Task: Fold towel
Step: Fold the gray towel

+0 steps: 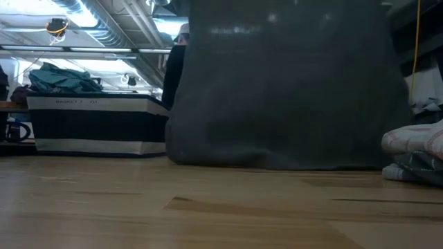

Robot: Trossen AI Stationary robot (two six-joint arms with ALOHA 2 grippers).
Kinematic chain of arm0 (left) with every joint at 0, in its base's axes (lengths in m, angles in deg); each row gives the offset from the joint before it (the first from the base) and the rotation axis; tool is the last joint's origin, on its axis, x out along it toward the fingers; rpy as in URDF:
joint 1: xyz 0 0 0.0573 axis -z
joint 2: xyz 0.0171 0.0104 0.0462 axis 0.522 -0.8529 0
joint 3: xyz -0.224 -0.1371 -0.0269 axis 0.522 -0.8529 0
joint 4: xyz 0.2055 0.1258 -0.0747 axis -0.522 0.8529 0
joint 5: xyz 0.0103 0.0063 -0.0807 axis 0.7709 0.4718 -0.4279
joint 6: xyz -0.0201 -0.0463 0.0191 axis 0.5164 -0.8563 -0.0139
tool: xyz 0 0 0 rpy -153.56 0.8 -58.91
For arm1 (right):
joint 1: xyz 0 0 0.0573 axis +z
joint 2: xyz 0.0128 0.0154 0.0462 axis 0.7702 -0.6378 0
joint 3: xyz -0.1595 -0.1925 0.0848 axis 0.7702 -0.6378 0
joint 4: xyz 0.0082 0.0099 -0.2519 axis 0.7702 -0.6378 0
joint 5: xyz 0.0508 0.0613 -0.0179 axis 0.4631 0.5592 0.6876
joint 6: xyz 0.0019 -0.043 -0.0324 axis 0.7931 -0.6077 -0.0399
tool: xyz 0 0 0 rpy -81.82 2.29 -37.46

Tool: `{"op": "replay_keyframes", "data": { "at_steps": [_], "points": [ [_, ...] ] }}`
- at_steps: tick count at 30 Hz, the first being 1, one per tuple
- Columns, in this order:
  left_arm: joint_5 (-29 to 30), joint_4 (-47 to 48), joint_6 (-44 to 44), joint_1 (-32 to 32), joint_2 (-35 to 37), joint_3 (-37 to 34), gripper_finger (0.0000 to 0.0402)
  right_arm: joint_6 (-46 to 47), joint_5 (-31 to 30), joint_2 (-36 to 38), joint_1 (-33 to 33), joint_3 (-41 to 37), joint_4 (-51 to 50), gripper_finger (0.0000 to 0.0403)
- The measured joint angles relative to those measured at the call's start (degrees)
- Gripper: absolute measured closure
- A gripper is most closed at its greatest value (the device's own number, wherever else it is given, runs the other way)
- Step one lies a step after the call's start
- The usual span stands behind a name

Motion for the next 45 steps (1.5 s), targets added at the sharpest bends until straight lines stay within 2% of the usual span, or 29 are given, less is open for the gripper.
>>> {"op": "replay_keyframes", "data": {
  "at_steps": [6, 10, 13, 19, 26, 32, 42, 45],
  "points": [
    [0.0, -0.1, 2.3, -4.7, -3.1, 0.0, 0.0401, -4.3, -6.1, -4.6, 0.0, -3.0, -0.3, 0.0401],
    [-0.2, -0.4, 2.3, -8.1, -5.5, 0.0, 0.0401, -9.4, -17.5, -6.6, 0.1, -3.6, -0.7, 0.0401],
    [-1.0, 0.0, 1.0, -10.1, -7.8, 0.0, 0.0401, -9.6, -20.8, -6.7, 0.1, -3.4, -0.6, 0.0401],
    [-1.3, 0.4, 1.3, -11.1, -10.7, -0.1, 0.0401, -9.2, -19.0, -6.3, 0.0, -3.5, -0.6, 0.0401],
    [-1.4, 1.1, 2.1, -10.9, -10.6, -0.1, 0.0401, -9.3, -18.8, -6.5, 0.0, -3.5, -1.7, 0.0401],
    [-1.4, 10.8, 2.1, -9.4, -9.9, -0.1, 0.0401, -7.9, -17.5, -6.4, 0.0, -3.5, -10.8, 0.0401],
    [-1.5, 23.1, 2.6, -4.2, -7.3, -0.1, 0.0401, 2.9, -6.9, -5.4, 0.1, -3.5, -27.1, 0.0401],
    [-1.5, 26.8, 2.3, -2.7, -6.1, -0.1, 0.0401, 6.3, -2.5, -4.0, 0.1, -4.0, -27.2, 0.0401]
  ]
}}
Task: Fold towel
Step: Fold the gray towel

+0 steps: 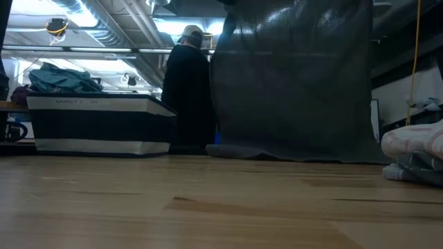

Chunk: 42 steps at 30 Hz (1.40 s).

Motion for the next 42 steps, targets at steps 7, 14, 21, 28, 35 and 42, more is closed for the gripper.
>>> {"op": "replay_keyframes", "data": {
  "at_steps": [7, 14, 21, 28, 35, 42],
  "points": [
    [0.0, 12.6, -1.2, 2.1, 0.3, 0.0, 0.0401, 5.9, 6.6, 4.1, 0.0, -1.9, -0.1, 0.0401],
    [-1.2, 17.4, -1.3, 4.1, 0.1, 0.0, 0.0401, 11.0, 12.9, 9.6, 0.0, -7.8, -0.2, 0.0401],
    [-1.2, 19.0, -1.4, 5.8, 0.1, 0.0, 0.0401, 14.8, 16.8, 15.0, 0.0, -17.2, -0.2, 0.0401],
    [-1.2, 21.4, -2.4, 6.2, 0.1, 0.0, 0.0401, 17.7, 20.7, 20.0, 0.0, -29.7, 0.6, 0.0401],
    [-1.2, 24.8, -3.2, 6.2, 0.1, 0.0, 0.0401, 20.7, 23.9, 25.4, 0.0, -42.0, 4.3, 0.0401],
    [-5.3, 25.8, -5.4, 6.3, 0.0, -3.5, 0.0401, 23.9, 24.5, 30.5, 0.0, -49.7, 4.5, 0.0401]
  ]
}}
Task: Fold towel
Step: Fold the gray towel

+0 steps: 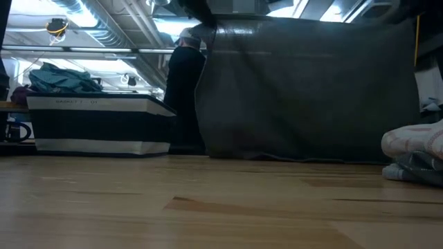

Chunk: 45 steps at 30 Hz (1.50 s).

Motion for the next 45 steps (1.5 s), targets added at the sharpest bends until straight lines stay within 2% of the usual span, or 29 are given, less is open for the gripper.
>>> {"op": "replay_keyframes", "data": {
  "at_steps": [4, 9, 14, 18, 26, 32, 38, 45],
  "points": [
    [-4.0, 1.0, -0.8, 1.0, 0.0, -3.5, 0.0401, 2.1, 1.5, 3.4, 0.0, -3.2, -0.2, 0.0401],
    [-3.3, 0.2, 3.0, 2.0, 0.0, -6.2, 0.0401, 2.8, 1.0, 6.1, 0.0, -5.9, 0.1, 0.0401],
    [2.2, -8.5, 4.4, -0.5, 0.0, -6.8, 0.0401, 1.6, -5.6, 6.1, 0.0, -7.3, 0.4, 0.0401],
    [2.4, -14.2, 3.0, -3.9, -0.4, -6.8, 0.0401, -0.7, -10.1, 5.5, 0.0, -8.4, 0.8, 0.0401],
    [1.9, -15.8, 2.7, -7.1, -7.0, -6.8, 0.0401, -0.8, -20.1, 5.5, 0.0, -12.1, 1.8, 0.0402],
    [4.2, -21.6, 5.6, -7.5, -13.4, -6.8, 0.0401, -0.7, -28.0, 5.5, 0.0, -17.9, 6.6, 0.0402],
    [10.9, -24.4, 7.6, -9.0, -15.7, -6.8, 0.0401, -0.6, -28.5, 5.5, 0.0, -25.5, 14.6, 0.0402],
    [10.8, -27.9, 6.9, -12.6, -15.8, -6.8, 0.0401, -1.9, -30.3, 5.5, 0.0, -32.9, 24.5, 0.0402]
  ]
}}
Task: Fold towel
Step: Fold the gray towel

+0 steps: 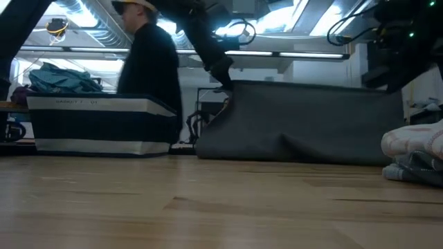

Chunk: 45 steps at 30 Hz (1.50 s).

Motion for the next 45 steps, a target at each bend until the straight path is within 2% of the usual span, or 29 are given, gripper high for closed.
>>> {"op": "replay_keyframes", "data": {
  "at_steps": [6, 12, 19, 23, 26, 29, 38, 45],
  "points": [
    [-3.2, -4.8, -0.4, -1.9, 0.0, 0.0, 0.0401, -0.8, -5.3, 0.3, 0.0, -0.2, 5.1, 0.0402],
    [-4.0, -6.8, 2.0, -1.8, -0.1, 0.0, 0.0401, -2.5, -11.9, 0.5, 0.0, -0.2, 7.6, 0.0402],
    [-6.8, -7.8, 13.8, -1.8, -2.1, 0.0, 0.0401, -5.1, -20.1, 0.4, 0.1, -0.2, 9.1, 0.0402],
    [-6.0, -11.9, 11.1, -2.5, -5.5, 0.0, 0.0401, -8.1, -22.7, 0.4, 0.1, -0.2, 12.1, 0.0402],
    [-4.1, -16.5, 7.6, -3.0, -7.7, 0.0, 0.0401, -9.2, -23.4, -0.4, 0.0, -0.2, 13.1, 0.0402],
    [-4.0, -17.3, 6.4, -3.3, -8.6, 0.0, 0.0401, -9.5, -23.3, -2.1, 0.0, -0.5, 12.6, 0.0402],
    [-3.9, -11.5, 9.0, -3.9, -8.6, 0.0, 0.0401, -12.3, -20.7, -10.8, 0.0, -3.4, 15.6, 0.0402],
    [-4.1, -6.5, 9.7, -3.9, -8.4, 0.0, 0.0401, -12.2, -14.6, -14.7, 0.0, -2.8, 11.6, 0.0402]
  ]
}}
